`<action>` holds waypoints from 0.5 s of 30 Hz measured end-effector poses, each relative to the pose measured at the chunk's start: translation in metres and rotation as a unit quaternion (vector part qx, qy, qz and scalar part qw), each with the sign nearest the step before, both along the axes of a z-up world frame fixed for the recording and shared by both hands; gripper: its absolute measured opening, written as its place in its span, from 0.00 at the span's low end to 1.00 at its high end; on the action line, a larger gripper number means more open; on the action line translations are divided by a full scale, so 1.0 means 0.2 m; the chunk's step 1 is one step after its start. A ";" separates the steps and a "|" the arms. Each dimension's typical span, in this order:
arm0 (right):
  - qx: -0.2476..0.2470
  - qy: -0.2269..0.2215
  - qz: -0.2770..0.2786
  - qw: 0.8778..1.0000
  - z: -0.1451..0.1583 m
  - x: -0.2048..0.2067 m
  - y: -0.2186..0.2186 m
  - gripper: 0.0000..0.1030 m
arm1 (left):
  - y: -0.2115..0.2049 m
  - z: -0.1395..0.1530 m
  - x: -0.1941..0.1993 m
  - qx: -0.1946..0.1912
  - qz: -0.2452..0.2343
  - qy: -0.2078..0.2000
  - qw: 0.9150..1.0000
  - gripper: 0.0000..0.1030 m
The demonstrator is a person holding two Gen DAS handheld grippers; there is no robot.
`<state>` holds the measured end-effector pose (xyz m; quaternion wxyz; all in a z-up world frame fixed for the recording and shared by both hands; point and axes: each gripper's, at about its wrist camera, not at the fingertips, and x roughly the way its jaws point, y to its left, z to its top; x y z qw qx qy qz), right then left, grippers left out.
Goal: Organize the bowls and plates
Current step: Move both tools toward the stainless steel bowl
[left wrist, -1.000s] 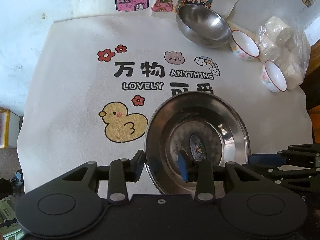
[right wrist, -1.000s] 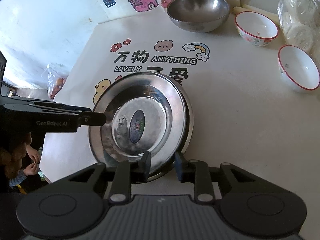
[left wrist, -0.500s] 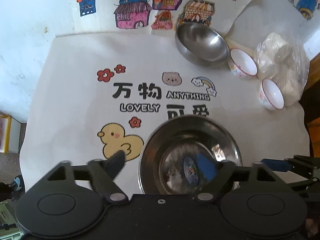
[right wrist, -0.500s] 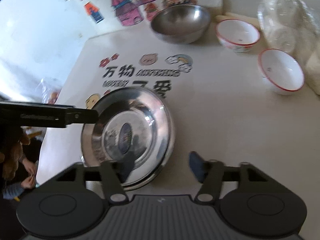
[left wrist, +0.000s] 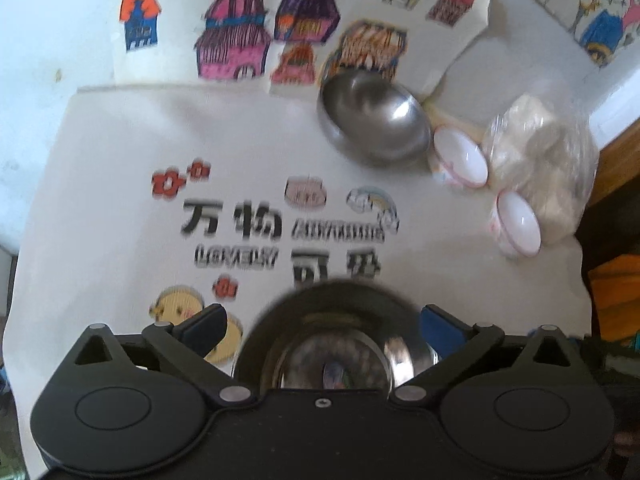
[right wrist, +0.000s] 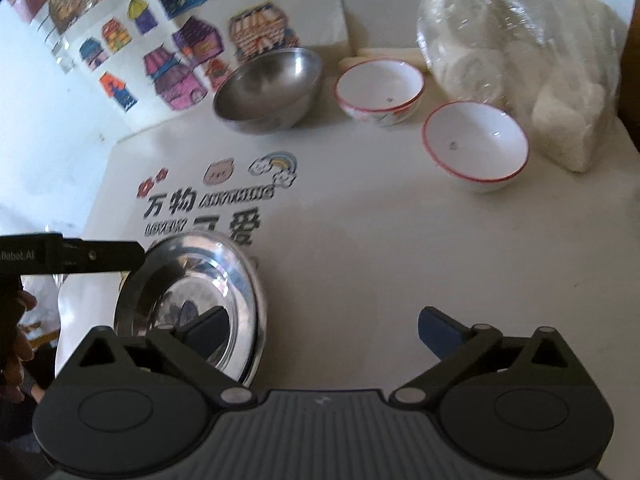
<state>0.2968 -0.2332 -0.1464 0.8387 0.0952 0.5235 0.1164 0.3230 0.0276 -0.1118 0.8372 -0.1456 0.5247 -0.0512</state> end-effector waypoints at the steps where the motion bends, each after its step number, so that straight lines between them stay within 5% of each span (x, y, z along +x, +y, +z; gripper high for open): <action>1: 0.002 -0.003 -0.005 1.000 0.00 0.01 -0.01 1.00 | 0.00 0.01 0.02 0.002 0.004 -0.008 1.000 0.99; 15: 0.062 -0.017 -0.076 0.995 -0.02 0.27 -0.07 1.00 | 0.01 -0.01 0.66 0.042 -0.016 -0.046 0.998 0.99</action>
